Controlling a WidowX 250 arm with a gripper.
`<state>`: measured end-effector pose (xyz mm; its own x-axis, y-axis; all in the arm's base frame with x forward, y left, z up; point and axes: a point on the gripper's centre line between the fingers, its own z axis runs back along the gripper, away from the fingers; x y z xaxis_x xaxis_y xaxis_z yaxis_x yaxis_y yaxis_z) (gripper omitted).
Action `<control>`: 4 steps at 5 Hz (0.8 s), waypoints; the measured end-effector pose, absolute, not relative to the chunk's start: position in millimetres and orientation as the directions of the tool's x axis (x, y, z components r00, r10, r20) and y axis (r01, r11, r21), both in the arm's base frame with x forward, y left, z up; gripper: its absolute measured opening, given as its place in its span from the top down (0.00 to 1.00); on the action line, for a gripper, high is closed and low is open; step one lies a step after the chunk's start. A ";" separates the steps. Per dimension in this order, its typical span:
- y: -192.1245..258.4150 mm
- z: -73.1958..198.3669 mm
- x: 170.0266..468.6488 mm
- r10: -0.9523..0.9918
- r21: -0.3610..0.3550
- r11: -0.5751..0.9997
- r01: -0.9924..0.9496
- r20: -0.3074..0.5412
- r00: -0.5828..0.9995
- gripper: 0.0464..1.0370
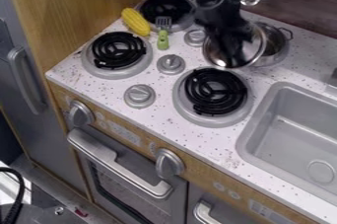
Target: Cover the pot
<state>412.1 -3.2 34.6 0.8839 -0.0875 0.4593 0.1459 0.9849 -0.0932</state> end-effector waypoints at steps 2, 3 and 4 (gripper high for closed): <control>-20.6 22.7 443.3 -0.150 -0.025 0.984 0.179 0.438 0.886 0.78; -29.9 14.5 456.6 -0.168 -0.006 0.982 0.189 0.431 0.886 0.78; -35.3 2.5 466.9 -0.173 0.001 0.982 0.190 0.416 0.893 0.78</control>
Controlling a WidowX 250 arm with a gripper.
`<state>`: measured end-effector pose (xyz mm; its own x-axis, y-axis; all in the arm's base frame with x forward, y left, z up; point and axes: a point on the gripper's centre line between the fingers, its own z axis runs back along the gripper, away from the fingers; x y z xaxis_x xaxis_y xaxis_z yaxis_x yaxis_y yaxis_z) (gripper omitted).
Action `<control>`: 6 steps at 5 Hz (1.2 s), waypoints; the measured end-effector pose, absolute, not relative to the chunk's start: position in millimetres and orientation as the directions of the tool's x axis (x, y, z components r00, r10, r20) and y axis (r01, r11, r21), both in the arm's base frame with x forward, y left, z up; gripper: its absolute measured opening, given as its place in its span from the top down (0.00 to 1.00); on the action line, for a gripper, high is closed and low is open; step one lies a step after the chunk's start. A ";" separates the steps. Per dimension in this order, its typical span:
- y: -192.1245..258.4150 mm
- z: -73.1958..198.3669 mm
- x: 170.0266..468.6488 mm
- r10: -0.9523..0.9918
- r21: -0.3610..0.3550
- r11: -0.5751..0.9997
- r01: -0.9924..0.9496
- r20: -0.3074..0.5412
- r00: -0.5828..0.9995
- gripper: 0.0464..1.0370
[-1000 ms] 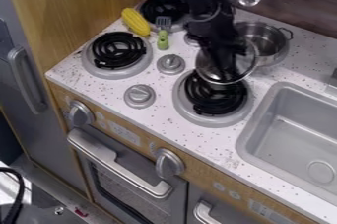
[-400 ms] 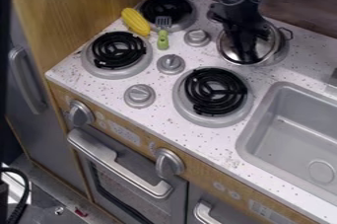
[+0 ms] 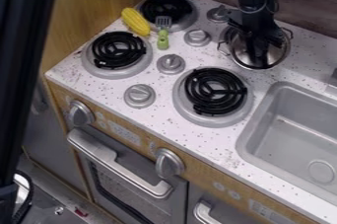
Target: Cover the pot
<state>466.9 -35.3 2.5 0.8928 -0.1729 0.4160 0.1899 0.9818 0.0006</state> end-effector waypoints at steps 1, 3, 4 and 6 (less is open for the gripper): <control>-34.2 0.5 485.8 -0.161 0.008 0.985 0.173 0.421 0.893 0.78; -29.9 1.9 509.3 -0.142 0.012 0.988 0.152 0.442 0.886 0.78; -26.9 1.6 514.2 -0.137 0.024 0.990 0.141 0.433 0.891 0.78; -15.1 0.5 527.1 -0.115 0.035 0.993 0.110 0.423 0.899 0.78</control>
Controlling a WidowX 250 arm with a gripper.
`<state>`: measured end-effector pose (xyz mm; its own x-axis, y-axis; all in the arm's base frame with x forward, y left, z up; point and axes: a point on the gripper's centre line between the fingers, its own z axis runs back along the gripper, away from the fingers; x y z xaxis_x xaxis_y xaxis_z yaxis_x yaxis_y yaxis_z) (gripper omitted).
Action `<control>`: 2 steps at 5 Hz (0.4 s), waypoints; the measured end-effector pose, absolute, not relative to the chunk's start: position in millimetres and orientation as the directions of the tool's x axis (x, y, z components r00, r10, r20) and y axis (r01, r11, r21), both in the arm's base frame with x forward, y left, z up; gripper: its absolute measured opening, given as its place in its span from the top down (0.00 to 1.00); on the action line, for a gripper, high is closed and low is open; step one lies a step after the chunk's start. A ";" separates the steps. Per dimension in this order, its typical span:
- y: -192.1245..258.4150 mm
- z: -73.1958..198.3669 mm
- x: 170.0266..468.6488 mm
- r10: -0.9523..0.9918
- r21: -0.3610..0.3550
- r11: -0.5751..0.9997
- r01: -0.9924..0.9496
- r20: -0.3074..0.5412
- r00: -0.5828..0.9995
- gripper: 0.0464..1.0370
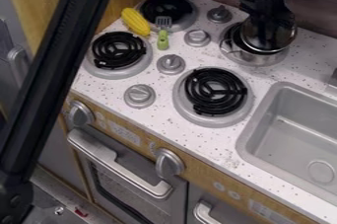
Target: Cover the pot
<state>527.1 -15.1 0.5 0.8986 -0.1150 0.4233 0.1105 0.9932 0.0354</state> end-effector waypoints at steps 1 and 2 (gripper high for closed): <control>-2.8 0.5 533.3 -0.102 0.052 0.995 0.089 0.418 0.903 0.78; 1.2 -2.9 528.2 -0.095 0.061 0.995 0.076 0.400 0.911 0.73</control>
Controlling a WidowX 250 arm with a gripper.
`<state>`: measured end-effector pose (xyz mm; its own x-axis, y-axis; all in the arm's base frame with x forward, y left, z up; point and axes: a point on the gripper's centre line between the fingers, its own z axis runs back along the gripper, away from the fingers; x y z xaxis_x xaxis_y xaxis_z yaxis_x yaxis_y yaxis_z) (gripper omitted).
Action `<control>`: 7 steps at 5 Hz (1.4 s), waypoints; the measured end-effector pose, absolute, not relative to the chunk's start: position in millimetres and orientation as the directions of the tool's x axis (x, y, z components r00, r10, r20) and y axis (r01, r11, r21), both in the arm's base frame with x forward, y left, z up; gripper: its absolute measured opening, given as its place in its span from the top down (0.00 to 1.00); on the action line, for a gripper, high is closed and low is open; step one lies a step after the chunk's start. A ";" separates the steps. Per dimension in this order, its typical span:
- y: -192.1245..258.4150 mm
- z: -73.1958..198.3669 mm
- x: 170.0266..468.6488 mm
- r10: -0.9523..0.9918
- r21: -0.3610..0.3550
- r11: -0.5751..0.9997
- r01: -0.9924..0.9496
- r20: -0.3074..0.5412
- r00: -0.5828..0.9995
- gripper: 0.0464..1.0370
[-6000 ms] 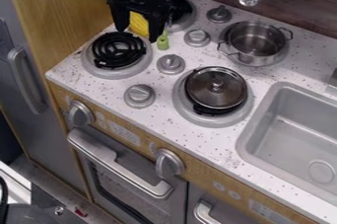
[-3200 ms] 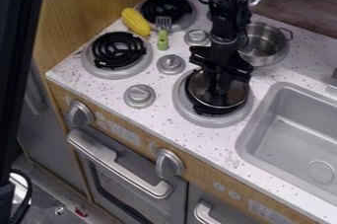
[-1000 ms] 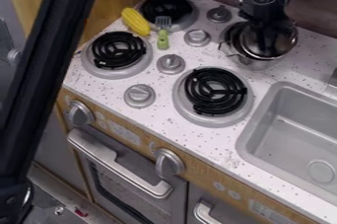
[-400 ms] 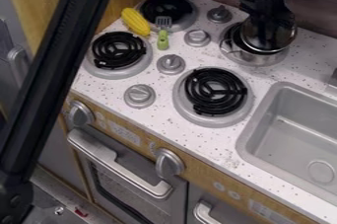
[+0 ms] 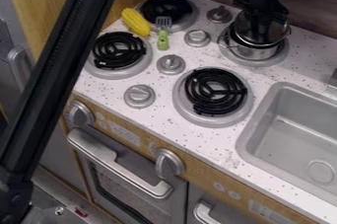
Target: Cover the pot
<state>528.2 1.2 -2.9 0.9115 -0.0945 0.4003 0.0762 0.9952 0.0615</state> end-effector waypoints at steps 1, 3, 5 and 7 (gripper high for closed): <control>12.9 -10.1 511.1 -0.065 0.071 0.997 0.042 0.365 0.929 0.42; 25.6 31.2 496.6 -0.020 0.065 0.998 -0.011 0.456 0.890 0.03; 45.4 78.9 466.7 0.037 0.044 0.997 -0.067 0.489 0.871 0.04; 59.3 78.1 403.4 0.022 0.104 0.994 -0.046 0.215 0.976 0.04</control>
